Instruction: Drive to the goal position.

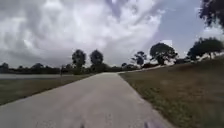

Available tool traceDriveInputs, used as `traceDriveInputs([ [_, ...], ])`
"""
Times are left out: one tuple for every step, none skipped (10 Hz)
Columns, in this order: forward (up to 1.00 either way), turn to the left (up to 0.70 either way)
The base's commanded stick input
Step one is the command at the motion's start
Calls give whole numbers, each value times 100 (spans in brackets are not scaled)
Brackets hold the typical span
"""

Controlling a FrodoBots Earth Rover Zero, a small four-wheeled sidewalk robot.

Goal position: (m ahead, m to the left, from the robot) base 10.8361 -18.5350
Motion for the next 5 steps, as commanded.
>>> traceDriveInputs([
  [85, 0],
  [85, 0],
  [85, 0],
  [85, 0],
  [85, 0],
])
